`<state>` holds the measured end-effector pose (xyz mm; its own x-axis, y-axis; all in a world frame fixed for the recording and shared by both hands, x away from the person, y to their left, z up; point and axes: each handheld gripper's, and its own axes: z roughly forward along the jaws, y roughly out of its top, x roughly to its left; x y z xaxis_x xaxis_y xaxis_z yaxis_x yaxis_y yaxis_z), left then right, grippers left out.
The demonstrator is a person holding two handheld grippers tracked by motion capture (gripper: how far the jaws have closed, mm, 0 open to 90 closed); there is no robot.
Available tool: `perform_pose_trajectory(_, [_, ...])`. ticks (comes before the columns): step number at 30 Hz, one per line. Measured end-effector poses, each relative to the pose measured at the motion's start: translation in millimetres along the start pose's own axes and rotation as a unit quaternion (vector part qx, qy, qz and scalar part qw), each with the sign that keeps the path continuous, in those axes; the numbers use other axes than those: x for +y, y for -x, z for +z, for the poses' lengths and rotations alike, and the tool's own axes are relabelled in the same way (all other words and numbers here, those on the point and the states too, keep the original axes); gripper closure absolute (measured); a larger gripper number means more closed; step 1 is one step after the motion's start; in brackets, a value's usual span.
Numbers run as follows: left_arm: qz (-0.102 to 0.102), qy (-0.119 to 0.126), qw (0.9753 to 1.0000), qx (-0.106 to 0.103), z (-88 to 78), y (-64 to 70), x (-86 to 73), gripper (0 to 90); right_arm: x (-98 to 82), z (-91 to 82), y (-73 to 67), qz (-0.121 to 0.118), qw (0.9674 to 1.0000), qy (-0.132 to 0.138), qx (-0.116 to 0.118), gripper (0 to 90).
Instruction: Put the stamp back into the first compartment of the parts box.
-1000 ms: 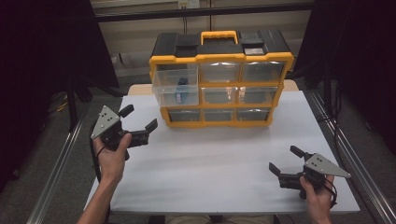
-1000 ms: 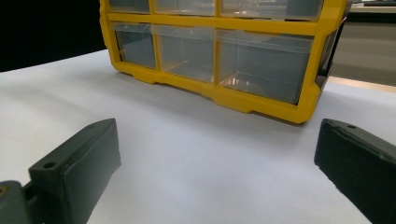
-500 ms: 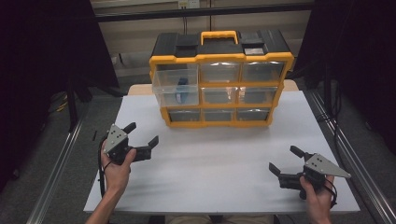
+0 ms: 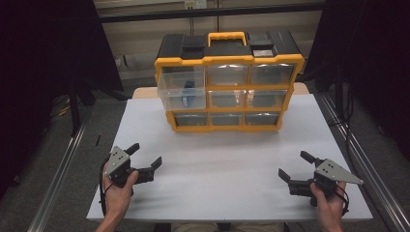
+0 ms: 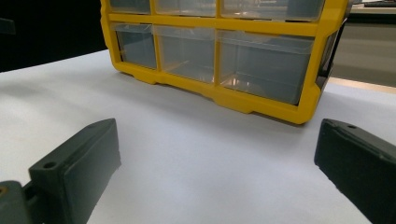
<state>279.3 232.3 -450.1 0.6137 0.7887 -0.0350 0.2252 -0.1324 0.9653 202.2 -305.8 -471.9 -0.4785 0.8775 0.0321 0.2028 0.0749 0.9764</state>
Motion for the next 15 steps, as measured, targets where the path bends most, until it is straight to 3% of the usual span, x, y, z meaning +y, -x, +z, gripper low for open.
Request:
perform_pose_trajectory(4, [-0.012, 0.003, 0.9999, 0.007, -8.8, -0.5, -2.2, 2.0, 0.0, -0.6, -0.1, 0.003, 1.0, 0.0, -0.003, 0.0])
perform_pose_trajectory(5, [-0.018, 0.004, 0.9997, 0.016, -11.2, -0.1, -3.2, 2.0, 0.0, -0.7, -0.1, 0.003, 1.0, 0.0, -0.003, 0.0])
perform_pose_trajectory(8, [-0.049, 0.015, 0.9986, 0.014, -15.6, -0.1, -6.9, 1.8, 0.0, -0.5, -0.2, 0.003, 1.0, 0.001, -0.003, 0.0])
perform_pose_trajectory(10, [-0.057, 0.024, 0.9979, 0.02, -19.1, 1.0, -10.0, 1.8, 0.0, -0.8, -0.3, 0.002, 1.0, 0.002, -0.002, 0.0])
perform_pose_trajectory(11, [-0.036, 0.005, 0.9991, 0.021, -23.4, -1.9, -11.7, 1.8, -0.1, -1.0, -0.2, 0.0, 1.0, 0.002, -0.001, 0.0])
perform_pose_trajectory(12, [-0.052, 0.013, 0.9983, 0.024, -24.6, -0.5, -14.4, 1.8, -0.2, -1.5, -0.2, 0.0, 1.0, 0.002, 0.0, 0.0])
perform_pose_trajectory(14, [-0.059, 0.017, 0.9976, 0.033, -25.1, -0.5, -15.9, 1.8, -0.4, -2.4, 0.4, 0.002, 1.0, 0.002, -0.002, 0.0])
perform_pose_trajectory(15, [-0.052, 0.013, 0.9978, 0.038, -25.0, -1.9, -15.4, 1.8, -0.5, -2.4, 0.9, 0.003, 1.0, 0.003, -0.002, 0.0])
